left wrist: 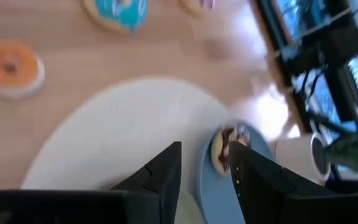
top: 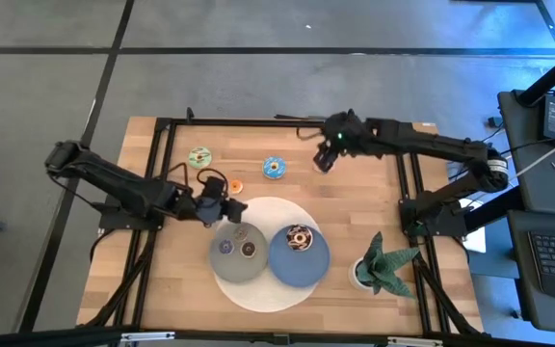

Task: Pick & Place donuts
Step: Put the big violet donut on the blue plate

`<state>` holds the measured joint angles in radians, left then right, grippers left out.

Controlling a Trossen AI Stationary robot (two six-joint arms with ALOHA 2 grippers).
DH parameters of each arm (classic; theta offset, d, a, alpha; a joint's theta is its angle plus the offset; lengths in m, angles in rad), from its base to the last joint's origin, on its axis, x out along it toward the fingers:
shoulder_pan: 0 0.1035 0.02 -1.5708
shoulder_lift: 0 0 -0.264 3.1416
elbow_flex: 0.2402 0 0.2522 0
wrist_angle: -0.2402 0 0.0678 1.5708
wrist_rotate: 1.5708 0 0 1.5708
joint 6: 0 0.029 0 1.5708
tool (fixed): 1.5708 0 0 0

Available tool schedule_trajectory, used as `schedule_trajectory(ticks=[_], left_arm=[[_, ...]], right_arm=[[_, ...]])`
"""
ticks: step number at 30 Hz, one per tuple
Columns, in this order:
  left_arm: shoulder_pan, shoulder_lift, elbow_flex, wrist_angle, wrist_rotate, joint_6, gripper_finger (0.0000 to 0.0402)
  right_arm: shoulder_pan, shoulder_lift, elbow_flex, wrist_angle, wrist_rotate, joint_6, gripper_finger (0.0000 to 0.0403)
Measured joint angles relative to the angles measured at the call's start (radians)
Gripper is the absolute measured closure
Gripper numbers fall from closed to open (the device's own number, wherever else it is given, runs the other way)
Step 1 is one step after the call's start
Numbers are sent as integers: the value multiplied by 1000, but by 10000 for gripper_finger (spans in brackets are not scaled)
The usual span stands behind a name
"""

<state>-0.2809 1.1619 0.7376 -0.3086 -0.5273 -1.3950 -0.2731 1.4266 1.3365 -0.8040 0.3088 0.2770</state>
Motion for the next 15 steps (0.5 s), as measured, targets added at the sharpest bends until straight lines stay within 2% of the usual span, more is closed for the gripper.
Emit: schedule_trajectory(ticks=[5, 15], left_arm=[[43, -20, 0, -1, -29, 73, 274], [118, -20, 0, -1, 79, 146, 274]], right_arm=[[-143, 66, 0, 17, -99, 7, 249], [-285, 313, 0, -23, -172, 9, 287]])
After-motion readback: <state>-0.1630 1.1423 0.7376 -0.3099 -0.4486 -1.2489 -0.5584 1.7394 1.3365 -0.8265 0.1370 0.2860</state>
